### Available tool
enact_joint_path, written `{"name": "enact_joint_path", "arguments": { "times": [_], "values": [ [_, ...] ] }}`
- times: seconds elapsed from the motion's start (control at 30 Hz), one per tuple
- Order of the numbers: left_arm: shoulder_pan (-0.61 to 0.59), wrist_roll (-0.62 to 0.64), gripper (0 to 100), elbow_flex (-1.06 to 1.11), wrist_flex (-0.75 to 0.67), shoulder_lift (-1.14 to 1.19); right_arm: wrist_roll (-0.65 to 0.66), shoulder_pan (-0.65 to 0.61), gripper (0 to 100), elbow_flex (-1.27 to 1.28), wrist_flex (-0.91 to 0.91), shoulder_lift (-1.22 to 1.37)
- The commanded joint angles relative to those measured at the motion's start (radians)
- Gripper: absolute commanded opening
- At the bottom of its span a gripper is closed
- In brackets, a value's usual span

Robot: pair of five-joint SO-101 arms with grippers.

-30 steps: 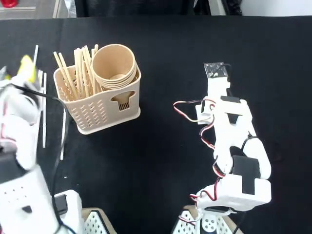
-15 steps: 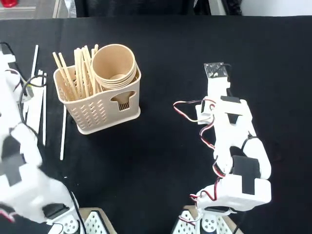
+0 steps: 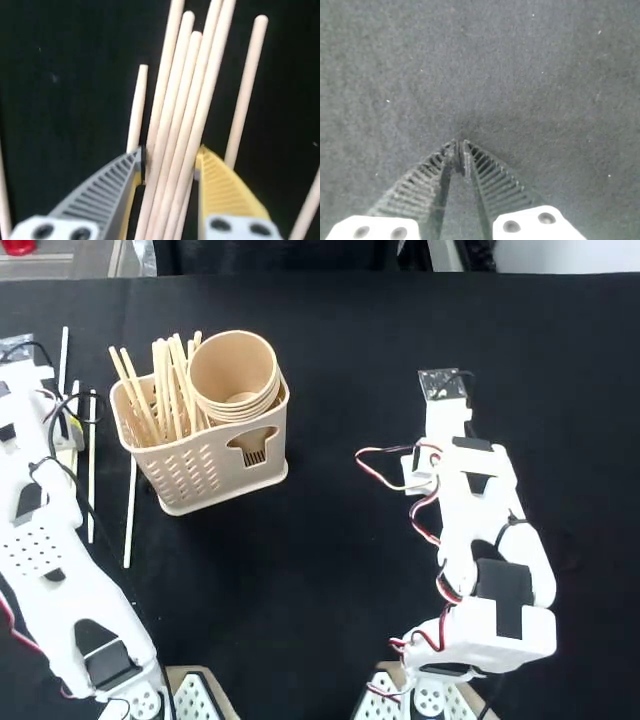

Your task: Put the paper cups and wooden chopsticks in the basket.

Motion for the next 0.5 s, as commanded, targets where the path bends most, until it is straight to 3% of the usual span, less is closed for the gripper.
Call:
{"name": "enact_joint_path", "arguments": {
  "times": [0.0, 0.1, 0.47],
  "values": [
    [0.007, -0.011, 13, -0.071, 0.002, 0.094, 0.008, 0.008, 1.2, -0.005, -0.009, -0.013],
    [0.007, -0.011, 2, -0.064, 0.002, 0.094, 0.008, 0.008, 1.2, -0.005, -0.011, -0.013],
    [0.016, -0.012, 3, -0.093, 0.218, -0.04, 0.008, 0.008, 1.2, -0.005, -0.012, -0.013]
  ]
}}
